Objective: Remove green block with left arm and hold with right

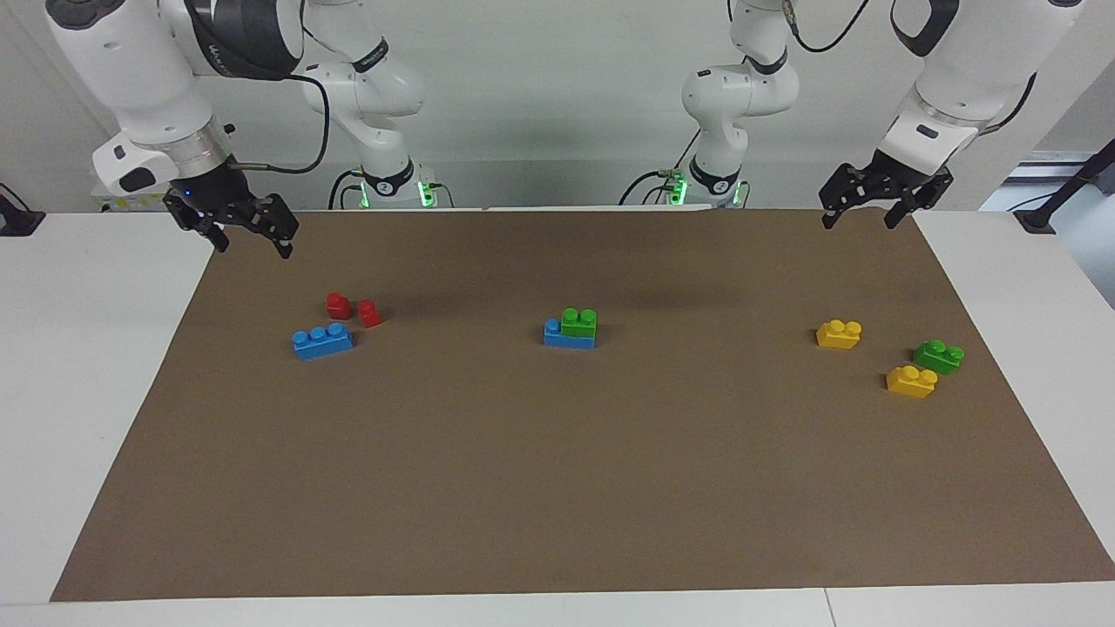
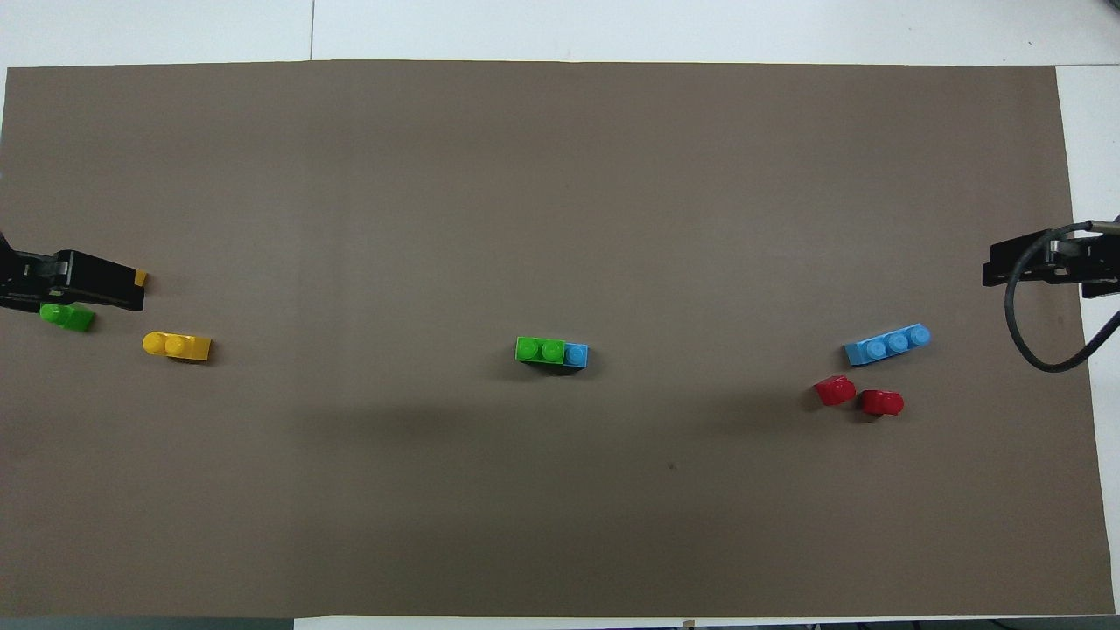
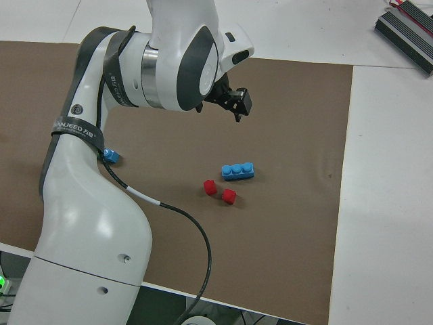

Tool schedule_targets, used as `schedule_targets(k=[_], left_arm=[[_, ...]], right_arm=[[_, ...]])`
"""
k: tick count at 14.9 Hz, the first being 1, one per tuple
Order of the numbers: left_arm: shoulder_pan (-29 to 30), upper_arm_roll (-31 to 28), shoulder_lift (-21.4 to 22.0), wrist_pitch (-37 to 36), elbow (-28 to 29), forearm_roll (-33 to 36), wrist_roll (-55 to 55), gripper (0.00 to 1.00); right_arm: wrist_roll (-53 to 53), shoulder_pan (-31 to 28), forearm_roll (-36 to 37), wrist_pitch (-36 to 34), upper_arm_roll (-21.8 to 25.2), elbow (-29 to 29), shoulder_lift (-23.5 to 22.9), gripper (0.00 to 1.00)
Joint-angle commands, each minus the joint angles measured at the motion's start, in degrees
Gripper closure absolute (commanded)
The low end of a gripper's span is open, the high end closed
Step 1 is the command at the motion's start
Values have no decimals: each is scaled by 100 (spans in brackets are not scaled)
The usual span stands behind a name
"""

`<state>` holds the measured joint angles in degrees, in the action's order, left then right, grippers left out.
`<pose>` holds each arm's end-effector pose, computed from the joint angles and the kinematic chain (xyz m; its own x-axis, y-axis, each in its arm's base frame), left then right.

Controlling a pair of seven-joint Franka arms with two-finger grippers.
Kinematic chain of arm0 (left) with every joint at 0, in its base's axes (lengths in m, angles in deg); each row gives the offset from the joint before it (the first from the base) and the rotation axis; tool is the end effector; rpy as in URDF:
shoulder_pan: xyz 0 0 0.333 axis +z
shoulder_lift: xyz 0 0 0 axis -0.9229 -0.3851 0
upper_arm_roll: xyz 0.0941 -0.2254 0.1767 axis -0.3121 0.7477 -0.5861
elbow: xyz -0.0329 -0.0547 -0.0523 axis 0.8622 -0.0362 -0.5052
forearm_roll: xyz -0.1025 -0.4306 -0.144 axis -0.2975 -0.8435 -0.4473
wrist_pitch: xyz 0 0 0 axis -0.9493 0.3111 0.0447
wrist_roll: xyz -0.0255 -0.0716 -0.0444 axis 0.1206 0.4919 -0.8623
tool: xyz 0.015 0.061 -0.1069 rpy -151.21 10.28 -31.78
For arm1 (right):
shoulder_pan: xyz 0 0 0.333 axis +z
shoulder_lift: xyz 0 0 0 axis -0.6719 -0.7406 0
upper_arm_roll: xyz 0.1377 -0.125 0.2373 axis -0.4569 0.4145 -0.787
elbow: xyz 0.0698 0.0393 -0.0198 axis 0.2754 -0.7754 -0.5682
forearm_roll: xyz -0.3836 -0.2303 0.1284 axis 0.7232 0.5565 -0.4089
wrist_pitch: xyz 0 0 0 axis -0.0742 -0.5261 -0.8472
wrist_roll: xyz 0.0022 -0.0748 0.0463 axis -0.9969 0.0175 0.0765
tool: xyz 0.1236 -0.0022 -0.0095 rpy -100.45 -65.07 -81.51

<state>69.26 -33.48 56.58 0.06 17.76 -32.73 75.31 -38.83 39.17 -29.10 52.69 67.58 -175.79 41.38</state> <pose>0.6070 -0.0373 0.5974 0.9961 -0.0721 -0.0515 -0.0713 -0.9973 0.0181 0.6143 -0.0392 0.5535 0.9884 -0.1513 -0.0094 -0.1512 -0.9884 0.0104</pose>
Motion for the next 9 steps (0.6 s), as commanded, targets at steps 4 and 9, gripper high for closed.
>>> schedule_targets(k=[4, 9], left_arm=[[2, 0, 35, -72, -70, 103, 86, 0], [2, 0, 35, -63, -70, 103, 86, 0]], right_arm=[[-128, 32, -162, 9, -40, -105, 31, 0], [-172, 32, -171, 44, -49, -149, 66, 0]])
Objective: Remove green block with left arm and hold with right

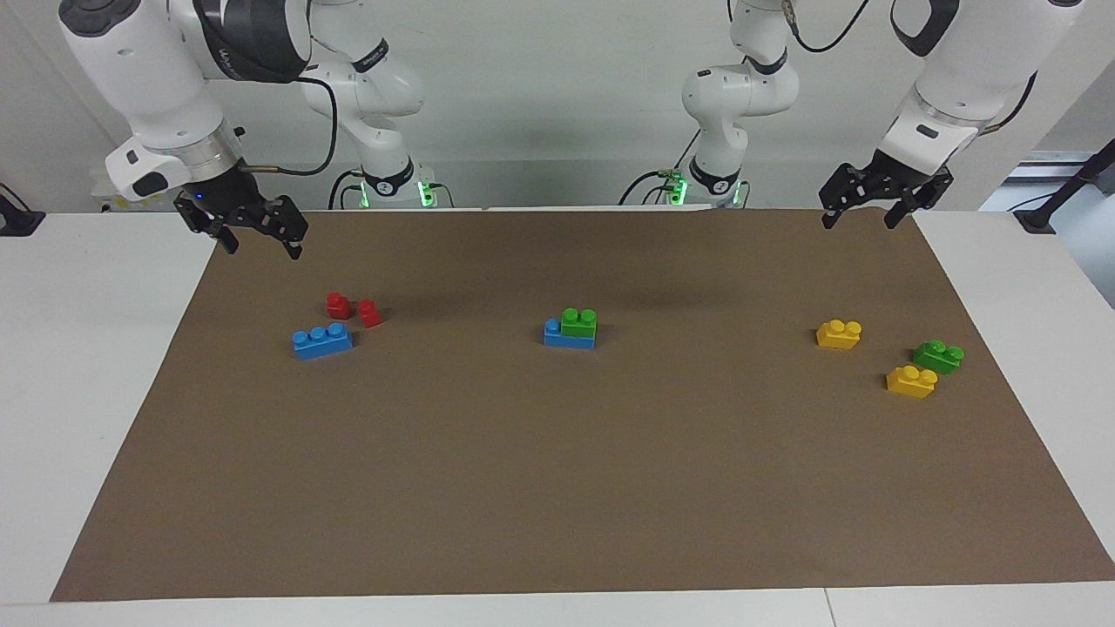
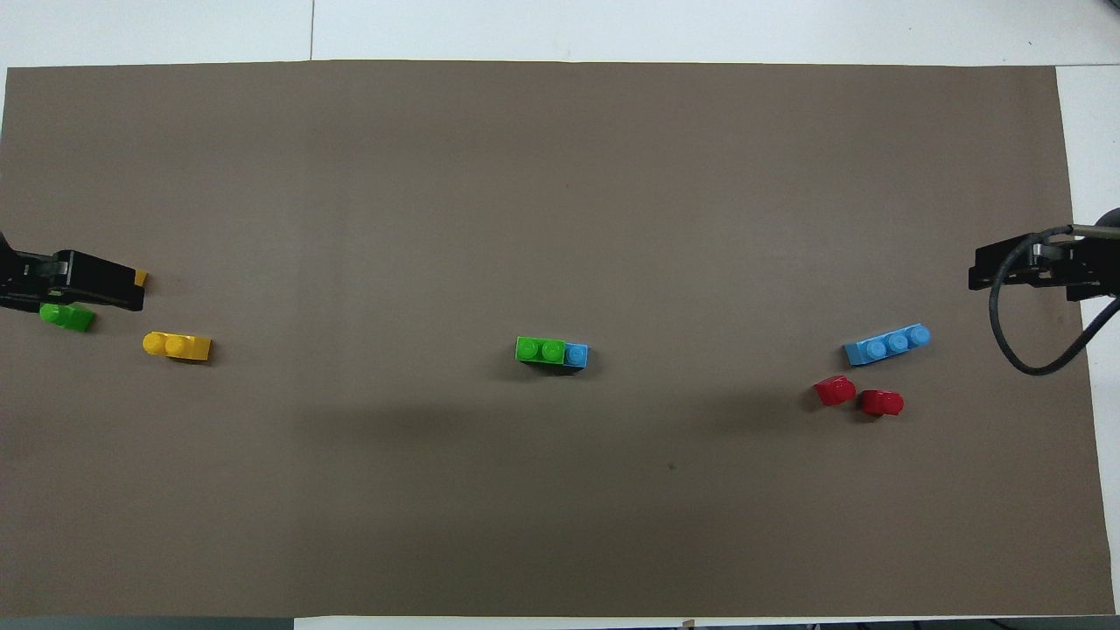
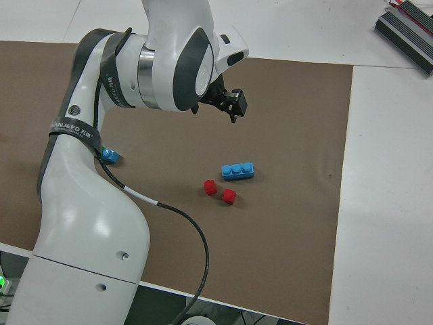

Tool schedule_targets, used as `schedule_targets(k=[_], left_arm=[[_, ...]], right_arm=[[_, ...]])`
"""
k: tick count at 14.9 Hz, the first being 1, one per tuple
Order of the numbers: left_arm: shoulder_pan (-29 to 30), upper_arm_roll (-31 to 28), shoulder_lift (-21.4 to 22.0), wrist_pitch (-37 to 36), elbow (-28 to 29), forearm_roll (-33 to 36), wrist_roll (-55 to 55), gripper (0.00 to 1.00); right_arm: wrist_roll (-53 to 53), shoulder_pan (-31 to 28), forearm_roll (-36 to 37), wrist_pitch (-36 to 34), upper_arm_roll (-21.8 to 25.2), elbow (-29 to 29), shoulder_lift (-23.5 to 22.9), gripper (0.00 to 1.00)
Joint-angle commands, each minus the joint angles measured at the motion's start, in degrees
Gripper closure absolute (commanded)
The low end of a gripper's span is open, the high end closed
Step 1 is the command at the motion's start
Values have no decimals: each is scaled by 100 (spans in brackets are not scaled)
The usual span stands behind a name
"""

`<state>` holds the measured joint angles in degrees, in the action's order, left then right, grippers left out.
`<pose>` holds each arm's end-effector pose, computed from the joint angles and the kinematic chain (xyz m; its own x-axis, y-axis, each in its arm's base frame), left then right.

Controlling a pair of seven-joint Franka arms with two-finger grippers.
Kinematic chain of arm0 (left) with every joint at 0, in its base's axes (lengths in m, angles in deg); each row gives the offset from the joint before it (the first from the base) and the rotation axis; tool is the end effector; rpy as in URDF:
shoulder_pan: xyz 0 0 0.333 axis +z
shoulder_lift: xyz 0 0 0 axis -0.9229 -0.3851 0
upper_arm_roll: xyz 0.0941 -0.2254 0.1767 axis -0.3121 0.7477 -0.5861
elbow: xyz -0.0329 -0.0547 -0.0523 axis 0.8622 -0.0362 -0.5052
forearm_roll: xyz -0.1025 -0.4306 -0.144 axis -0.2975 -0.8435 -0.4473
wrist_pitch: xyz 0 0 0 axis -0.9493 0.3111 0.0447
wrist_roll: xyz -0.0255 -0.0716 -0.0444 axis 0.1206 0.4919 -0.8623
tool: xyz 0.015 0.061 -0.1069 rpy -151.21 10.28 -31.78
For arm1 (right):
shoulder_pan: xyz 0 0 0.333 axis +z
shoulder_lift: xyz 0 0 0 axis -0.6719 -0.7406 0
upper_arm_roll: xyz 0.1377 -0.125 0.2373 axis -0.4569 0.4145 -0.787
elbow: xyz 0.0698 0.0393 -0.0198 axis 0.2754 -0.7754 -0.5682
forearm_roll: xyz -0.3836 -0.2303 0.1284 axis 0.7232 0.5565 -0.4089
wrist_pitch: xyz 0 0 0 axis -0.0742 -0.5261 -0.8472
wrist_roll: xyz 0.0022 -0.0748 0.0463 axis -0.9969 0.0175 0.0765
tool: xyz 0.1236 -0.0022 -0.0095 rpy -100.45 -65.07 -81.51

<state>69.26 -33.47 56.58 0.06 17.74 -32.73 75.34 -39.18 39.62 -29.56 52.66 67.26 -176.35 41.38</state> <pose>0.6070 -0.0374 0.5975 0.9960 -0.0728 -0.0512 -0.0720 -0.9972 0.0181 0.6139 -0.0299 0.5481 0.9893 -0.1447 -0.0203 -0.1447 -0.9895 0.0038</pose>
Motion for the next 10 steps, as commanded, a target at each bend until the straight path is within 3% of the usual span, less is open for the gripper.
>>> schedule_targets(k=[1, 10], left_arm=[[2, 0, 35, -64, -69, 103, 84, 0], [11, 0, 44, -64, -60, 94, 75, 0]], right_arm=[[-146, -13, -125, 47, -17, -101, 66, 0], [-418, -21, -125, 38, -43, -189, 92, 0]])
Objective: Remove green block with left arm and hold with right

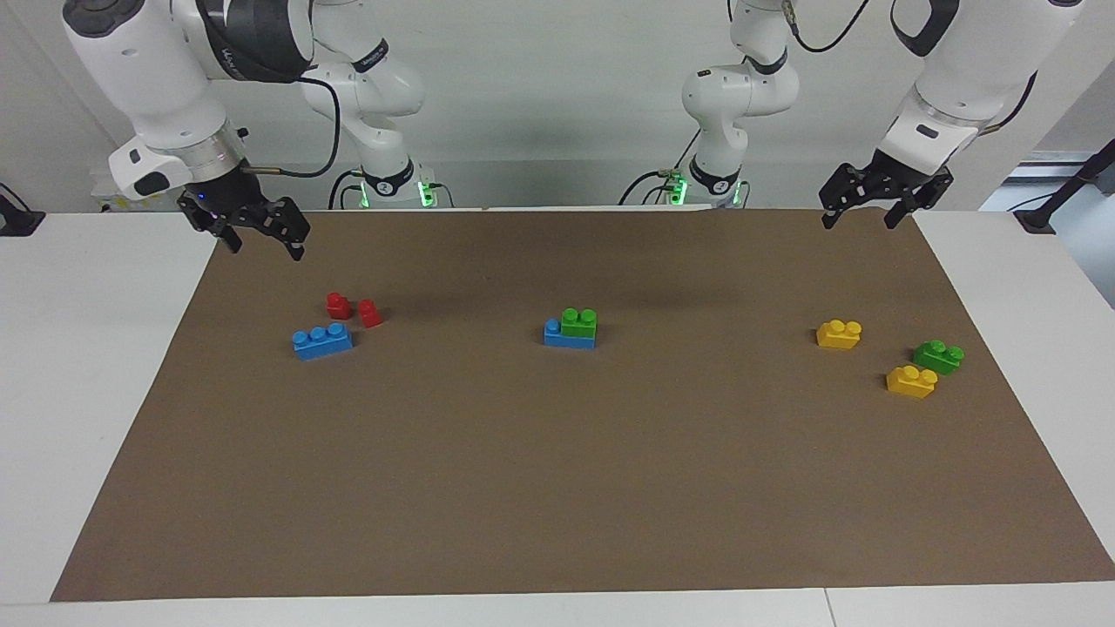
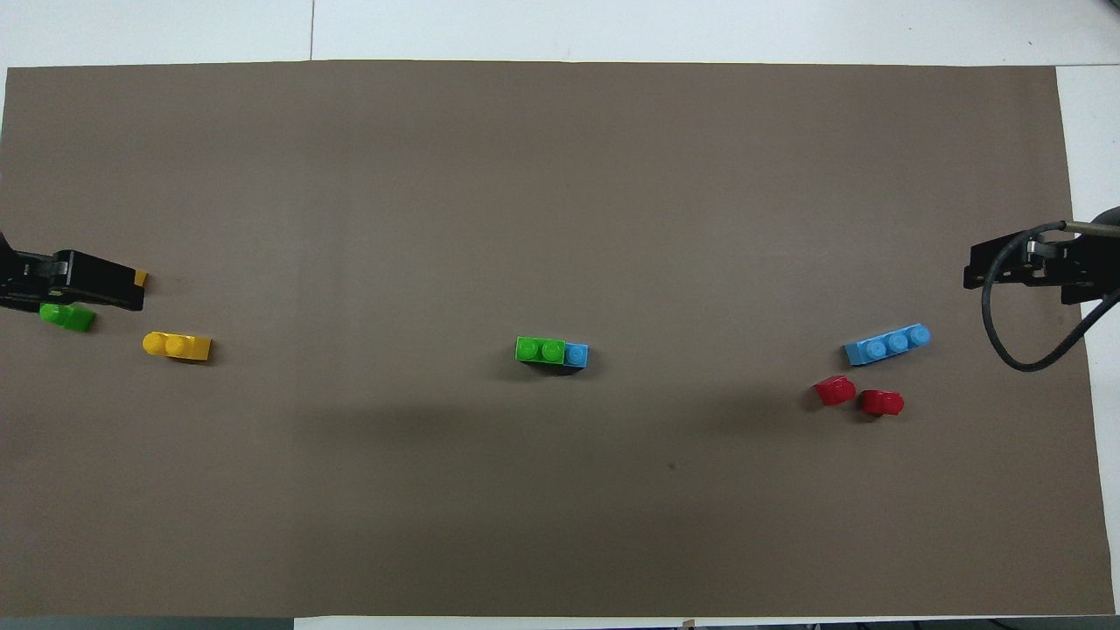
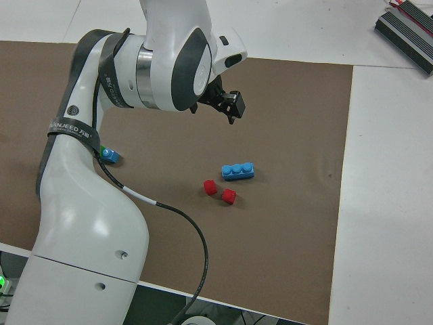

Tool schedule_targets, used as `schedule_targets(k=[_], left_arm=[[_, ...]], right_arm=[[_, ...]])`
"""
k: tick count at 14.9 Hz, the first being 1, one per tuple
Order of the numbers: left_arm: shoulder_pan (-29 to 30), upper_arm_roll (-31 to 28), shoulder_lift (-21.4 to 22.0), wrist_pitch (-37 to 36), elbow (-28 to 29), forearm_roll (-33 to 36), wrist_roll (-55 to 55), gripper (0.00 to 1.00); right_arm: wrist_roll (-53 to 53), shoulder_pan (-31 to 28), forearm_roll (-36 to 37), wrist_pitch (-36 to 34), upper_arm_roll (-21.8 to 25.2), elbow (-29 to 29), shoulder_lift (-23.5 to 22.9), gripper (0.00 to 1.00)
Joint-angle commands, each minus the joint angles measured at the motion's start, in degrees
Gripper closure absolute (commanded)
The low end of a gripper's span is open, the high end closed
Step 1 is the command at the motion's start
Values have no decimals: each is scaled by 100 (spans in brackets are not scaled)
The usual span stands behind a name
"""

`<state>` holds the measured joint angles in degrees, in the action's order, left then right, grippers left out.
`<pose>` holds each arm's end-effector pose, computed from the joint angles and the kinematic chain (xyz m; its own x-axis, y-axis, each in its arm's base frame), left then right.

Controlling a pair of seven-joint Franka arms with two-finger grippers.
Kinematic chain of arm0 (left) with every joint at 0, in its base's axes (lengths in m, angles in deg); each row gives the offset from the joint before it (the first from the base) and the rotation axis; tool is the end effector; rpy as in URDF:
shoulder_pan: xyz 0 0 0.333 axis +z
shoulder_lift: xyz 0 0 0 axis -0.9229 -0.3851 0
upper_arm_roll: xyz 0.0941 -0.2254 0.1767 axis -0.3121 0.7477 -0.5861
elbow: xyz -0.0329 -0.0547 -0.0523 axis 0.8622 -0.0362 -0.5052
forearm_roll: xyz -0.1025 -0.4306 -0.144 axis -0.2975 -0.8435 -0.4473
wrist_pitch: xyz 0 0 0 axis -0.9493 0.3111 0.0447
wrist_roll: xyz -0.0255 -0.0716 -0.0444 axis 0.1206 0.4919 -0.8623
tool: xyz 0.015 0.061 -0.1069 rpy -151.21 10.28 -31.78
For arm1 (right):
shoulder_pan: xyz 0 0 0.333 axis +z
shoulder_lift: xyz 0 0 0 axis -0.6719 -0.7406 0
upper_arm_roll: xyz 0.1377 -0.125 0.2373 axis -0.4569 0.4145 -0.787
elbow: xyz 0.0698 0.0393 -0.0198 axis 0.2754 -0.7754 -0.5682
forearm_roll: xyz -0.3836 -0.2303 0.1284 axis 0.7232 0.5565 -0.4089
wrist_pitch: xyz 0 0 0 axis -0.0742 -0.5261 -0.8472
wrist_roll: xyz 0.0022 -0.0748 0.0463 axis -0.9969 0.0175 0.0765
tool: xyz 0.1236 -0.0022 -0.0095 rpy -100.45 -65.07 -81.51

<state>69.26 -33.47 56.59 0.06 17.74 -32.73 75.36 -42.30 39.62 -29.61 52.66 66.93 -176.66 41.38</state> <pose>0.6069 -0.0374 0.5976 0.9960 -0.0732 -0.0510 -0.0723 -0.9972 0.0181 0.6136 -0.0262 0.5451 0.9809 -0.1928 -0.0255 -0.1927 -0.9812 0.0052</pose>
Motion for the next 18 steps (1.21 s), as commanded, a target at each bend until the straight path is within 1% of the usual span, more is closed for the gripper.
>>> schedule_targets(k=[1, 3, 5, 7, 10, 13, 18], left_arm=[[11, -1, 52, -64, -51, 94, 64, 0], [-7, -1, 52, -55, -51, 85, 3, 0], [-16, 8, 78, -55, -25, 68, -146, 0], [-25, 26, 122, -46, 72, 32, -768, 0], [-94, 52, 166, -20, 142, -37, -1358, 0], [-191, 70, 254, 111, 317, -152, -2306, 0], [-552, 70, 509, 560, 871, -319, -4072, 0]], right_arm=[[-142, -22, -120, 47, -19, -193, 92, 0], [-378, -13, -120, 170, -19, -237, 66, 0], [-545, 170, -120, 302, -45, -281, 75, 0], [-817, 233, -120, 311, -54, -299, 75, 0], [-845, 224, -120, 311, -54, -299, 75, 0], [-845, 224, -120, 294, -54, -299, 75, 0], [-854, 233, -129, 294, -54, -299, 75, 0]])
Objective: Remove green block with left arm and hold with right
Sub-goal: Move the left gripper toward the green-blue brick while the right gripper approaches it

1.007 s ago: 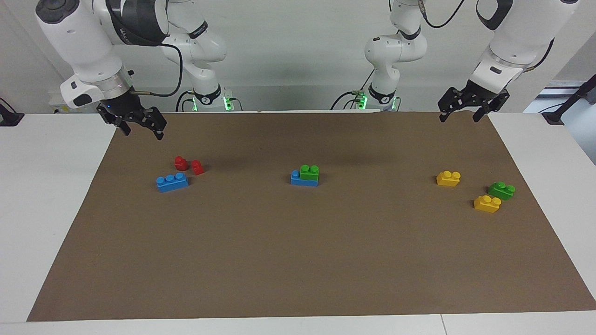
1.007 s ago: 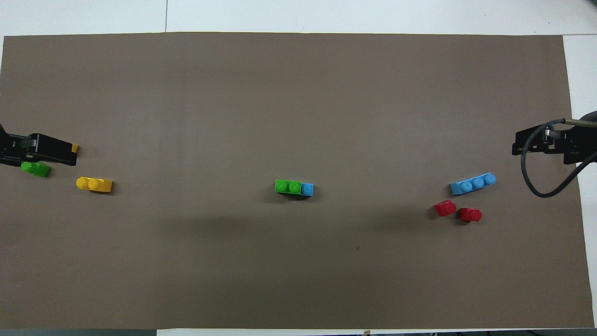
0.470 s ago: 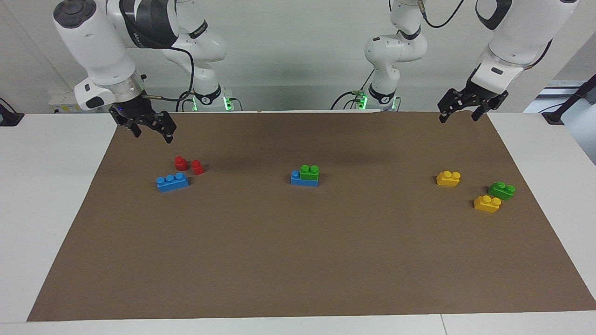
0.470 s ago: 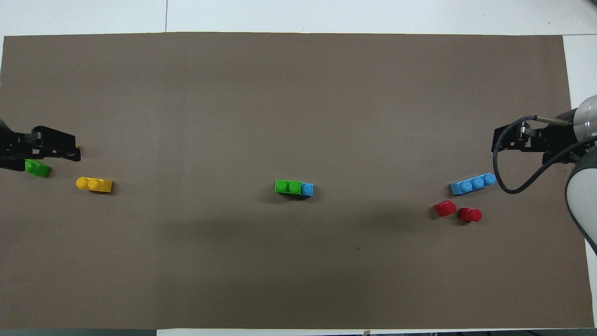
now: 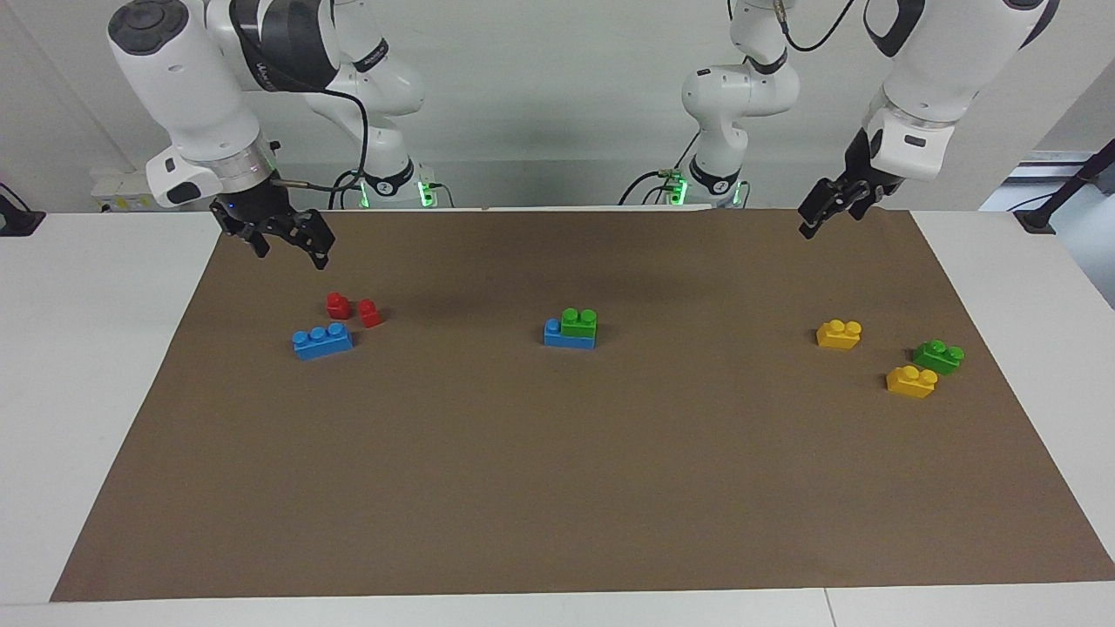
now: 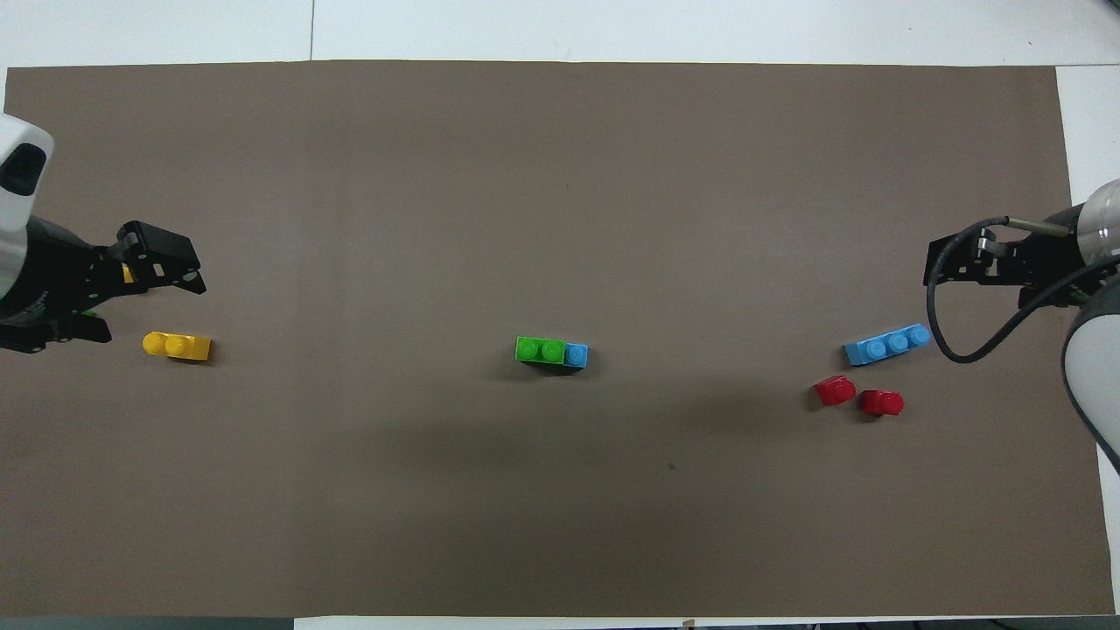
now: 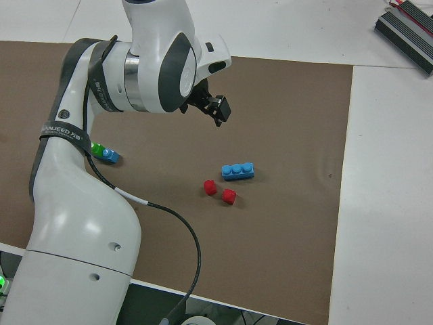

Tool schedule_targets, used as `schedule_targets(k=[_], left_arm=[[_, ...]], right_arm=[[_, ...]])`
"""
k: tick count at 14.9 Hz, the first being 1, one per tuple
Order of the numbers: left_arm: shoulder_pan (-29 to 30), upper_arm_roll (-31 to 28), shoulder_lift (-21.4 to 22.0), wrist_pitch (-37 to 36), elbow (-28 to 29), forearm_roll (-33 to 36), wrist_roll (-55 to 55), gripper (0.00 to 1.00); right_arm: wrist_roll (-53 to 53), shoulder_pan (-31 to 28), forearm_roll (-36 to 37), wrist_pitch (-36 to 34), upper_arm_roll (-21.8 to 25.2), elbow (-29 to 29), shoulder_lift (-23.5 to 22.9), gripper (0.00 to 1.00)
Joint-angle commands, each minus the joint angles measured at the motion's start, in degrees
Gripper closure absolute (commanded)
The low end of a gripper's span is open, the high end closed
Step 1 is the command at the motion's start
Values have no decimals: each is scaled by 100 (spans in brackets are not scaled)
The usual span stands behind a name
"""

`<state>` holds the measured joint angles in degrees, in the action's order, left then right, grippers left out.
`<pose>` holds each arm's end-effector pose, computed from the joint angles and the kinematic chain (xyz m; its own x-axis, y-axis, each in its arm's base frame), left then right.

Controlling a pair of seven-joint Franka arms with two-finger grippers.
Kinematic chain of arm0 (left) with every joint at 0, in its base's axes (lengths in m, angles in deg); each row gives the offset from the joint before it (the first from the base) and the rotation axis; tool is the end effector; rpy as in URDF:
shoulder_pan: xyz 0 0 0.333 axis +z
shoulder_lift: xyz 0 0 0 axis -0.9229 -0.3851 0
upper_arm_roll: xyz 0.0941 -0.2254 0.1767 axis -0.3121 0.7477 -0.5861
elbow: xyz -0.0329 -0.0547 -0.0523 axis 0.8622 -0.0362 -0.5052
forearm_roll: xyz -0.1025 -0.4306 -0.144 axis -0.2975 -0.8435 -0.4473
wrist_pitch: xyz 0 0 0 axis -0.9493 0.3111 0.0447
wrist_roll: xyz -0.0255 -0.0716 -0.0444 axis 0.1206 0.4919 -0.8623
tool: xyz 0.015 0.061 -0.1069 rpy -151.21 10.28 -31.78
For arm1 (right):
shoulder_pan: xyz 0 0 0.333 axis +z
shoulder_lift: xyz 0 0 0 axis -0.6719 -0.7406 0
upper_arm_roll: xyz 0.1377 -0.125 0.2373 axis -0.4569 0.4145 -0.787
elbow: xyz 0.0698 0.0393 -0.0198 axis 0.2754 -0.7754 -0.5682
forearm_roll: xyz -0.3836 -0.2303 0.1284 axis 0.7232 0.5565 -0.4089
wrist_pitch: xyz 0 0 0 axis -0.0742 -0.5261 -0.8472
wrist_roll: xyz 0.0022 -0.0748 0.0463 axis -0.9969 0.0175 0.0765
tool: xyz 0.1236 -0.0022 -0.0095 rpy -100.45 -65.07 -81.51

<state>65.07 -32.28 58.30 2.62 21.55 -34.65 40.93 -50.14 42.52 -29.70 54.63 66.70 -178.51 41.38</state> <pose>0.5949 -0.0983 0.5834 0.9052 0.4205 -0.0619 0.4221 -0.9064 0.0147 0.6152 0.0076 0.5303 0.9618 -0.2729 -0.0229 -0.2728 -0.9620 0.0068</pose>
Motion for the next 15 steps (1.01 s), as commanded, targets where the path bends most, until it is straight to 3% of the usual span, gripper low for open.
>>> schedule_targets(k=[1, 8, 15], left_arm=[[-237, -50, 390, 400, 613, -154, -919, 0], [-879, -58, 847, 1305, 1553, -198, -3600, 0], [-1494, -58, 804, 1692, 1835, -198, -6009, 0]], right_arm=[[-70, -57, -120, 87, -32, -113, 75, 0], [-87, -57, -120, 87, -40, -113, 75, 0], [-1044, 233, -506, 341, -128, -429, 101, 0]])
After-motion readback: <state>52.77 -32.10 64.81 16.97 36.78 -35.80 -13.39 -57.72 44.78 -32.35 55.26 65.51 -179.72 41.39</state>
